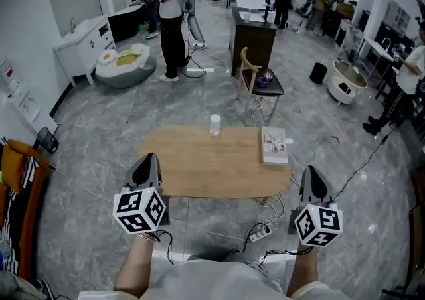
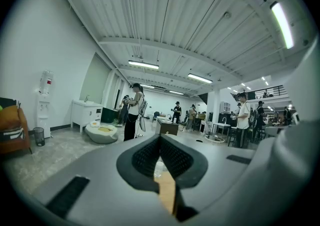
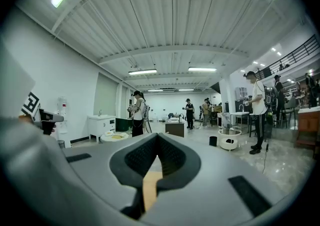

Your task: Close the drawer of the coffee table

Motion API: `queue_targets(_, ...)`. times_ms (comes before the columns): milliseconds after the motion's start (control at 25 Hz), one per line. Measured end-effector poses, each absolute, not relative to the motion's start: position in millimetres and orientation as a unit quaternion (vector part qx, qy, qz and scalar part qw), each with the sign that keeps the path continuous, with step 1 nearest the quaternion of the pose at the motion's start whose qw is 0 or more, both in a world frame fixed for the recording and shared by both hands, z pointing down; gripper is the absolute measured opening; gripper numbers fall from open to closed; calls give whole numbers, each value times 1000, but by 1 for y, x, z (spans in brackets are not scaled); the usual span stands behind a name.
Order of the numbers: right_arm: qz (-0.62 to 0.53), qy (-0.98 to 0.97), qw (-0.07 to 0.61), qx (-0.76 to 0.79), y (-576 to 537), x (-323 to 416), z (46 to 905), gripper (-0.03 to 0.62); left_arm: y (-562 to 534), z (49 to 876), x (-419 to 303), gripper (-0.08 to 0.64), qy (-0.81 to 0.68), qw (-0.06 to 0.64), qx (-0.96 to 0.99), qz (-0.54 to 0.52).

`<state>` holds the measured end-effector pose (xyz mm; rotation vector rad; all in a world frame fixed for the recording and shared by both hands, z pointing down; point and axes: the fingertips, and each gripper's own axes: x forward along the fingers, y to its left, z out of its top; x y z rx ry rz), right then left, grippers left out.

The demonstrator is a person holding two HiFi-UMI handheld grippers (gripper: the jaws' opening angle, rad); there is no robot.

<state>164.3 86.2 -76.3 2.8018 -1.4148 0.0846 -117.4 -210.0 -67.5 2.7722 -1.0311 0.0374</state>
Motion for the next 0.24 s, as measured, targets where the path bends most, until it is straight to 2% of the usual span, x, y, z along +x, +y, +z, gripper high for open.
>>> queue_targets(240, 34, -450, -6, 892, 89, 166, -79, -1, -205, -70, -112, -3, -344, 99, 934, 13)
